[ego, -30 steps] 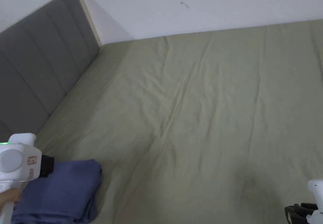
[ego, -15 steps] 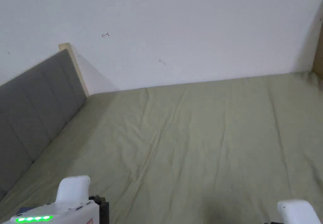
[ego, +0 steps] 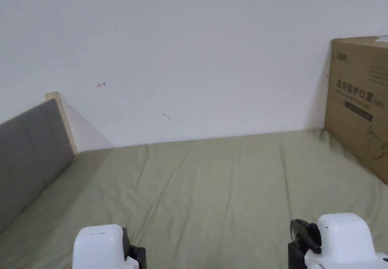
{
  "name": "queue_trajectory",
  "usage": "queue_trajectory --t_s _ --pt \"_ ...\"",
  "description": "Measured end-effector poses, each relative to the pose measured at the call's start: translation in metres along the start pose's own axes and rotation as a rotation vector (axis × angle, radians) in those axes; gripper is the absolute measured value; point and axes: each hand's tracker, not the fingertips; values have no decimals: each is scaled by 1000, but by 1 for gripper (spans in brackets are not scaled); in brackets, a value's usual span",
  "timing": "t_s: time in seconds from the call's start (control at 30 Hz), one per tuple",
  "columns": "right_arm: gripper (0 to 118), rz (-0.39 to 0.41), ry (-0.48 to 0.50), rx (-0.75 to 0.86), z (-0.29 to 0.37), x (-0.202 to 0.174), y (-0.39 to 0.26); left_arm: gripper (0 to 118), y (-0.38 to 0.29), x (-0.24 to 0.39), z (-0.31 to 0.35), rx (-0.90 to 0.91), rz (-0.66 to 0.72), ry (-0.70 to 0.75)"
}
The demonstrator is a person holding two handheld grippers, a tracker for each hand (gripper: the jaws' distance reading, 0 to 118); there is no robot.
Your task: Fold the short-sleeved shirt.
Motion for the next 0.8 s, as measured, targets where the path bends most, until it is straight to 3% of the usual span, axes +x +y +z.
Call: queue_trajectory --t_s 0.07,0.17,0.27,0.47,0.8 --pt "3 35 -43 25 4 -2 6 0 2 4 5 40 21 23" --pt "3 26 -46 39 8 -2 9 0 4 8 15 104 108 -4" --pt "3 29 -28 47 11 -4 9 0 4 17 15 87 39 14" --pt "3 56 -45 77 15 -4 10 0 0 8 20 70 102 5" --pt "3 69 -51 63 16 -5 6 0 0 5 21 105 66 -13"
